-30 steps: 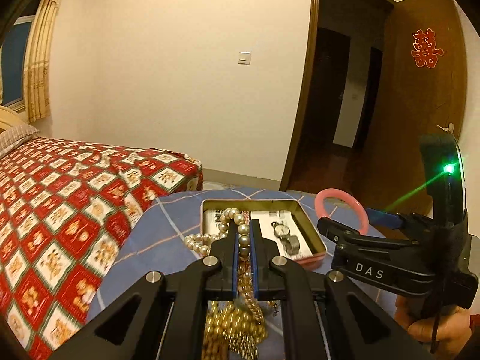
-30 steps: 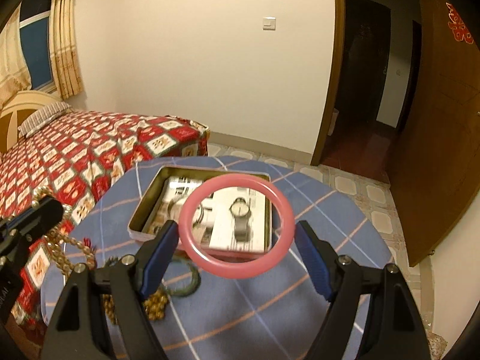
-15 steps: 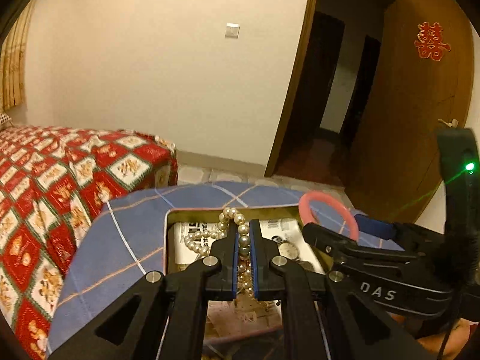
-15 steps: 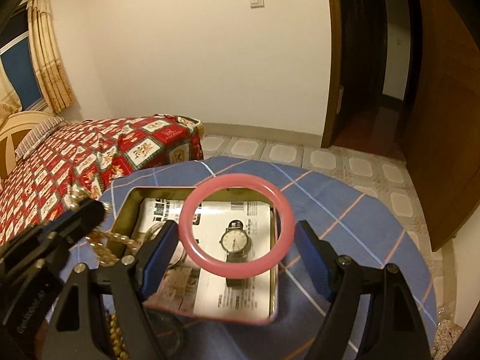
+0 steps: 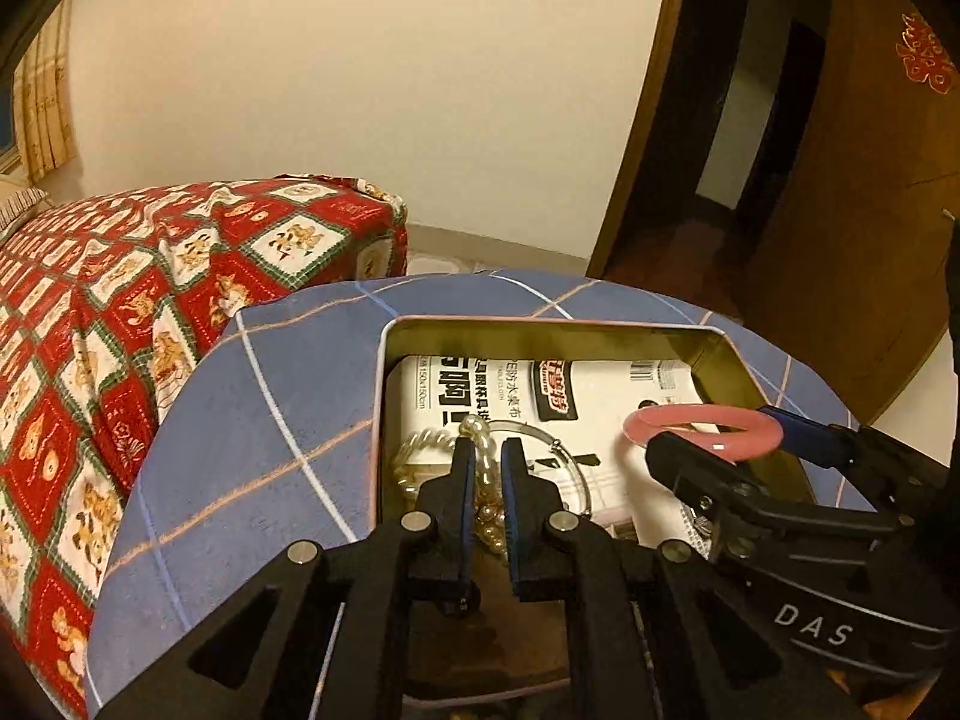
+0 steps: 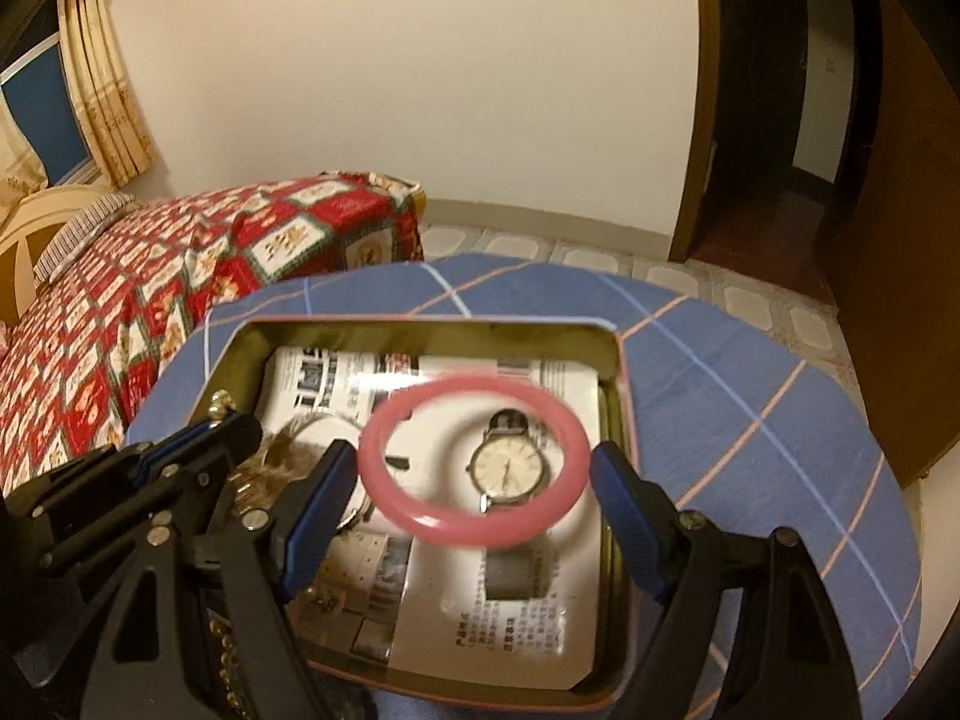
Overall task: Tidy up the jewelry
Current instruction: 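Carry pearls and pink bangle into the tin and open both tools, then withdraw both tools from the tin back over the remaining jewelry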
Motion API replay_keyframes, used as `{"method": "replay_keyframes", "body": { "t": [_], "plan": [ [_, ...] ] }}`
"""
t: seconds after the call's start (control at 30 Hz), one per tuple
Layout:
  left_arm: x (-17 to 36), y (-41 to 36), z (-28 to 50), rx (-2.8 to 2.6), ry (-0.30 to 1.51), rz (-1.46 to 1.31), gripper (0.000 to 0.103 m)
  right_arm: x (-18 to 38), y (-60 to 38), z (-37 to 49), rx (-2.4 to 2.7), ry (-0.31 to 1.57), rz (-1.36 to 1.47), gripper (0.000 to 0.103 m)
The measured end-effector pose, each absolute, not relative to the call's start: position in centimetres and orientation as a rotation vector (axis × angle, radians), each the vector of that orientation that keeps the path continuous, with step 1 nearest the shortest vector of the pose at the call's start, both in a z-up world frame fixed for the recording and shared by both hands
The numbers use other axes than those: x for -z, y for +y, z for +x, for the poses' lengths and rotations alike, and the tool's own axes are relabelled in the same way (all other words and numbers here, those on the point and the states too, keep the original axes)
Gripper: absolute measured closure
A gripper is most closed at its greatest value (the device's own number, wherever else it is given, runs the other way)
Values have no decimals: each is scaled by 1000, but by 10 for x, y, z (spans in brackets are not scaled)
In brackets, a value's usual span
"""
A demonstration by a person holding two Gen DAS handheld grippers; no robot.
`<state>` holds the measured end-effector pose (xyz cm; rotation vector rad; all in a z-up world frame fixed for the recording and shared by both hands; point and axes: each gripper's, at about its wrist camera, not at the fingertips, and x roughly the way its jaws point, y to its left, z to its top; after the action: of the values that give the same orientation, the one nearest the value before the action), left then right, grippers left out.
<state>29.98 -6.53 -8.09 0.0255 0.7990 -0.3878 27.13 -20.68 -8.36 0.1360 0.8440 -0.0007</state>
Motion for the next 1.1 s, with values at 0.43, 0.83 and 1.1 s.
{"method": "replay_keyframes", "body": {
  "t": [0.43,0.83,1.1],
  "plan": [
    [41,-34,254,261,697,-30,29,45,-210,232,50,763,147,5],
    [15,5,177,150,613,-47,28,21,-182,173,53,700,73,4],
    [14,25,134,110,584,-52,27,25,-172,139,55,698,67,3]
  ]
}}
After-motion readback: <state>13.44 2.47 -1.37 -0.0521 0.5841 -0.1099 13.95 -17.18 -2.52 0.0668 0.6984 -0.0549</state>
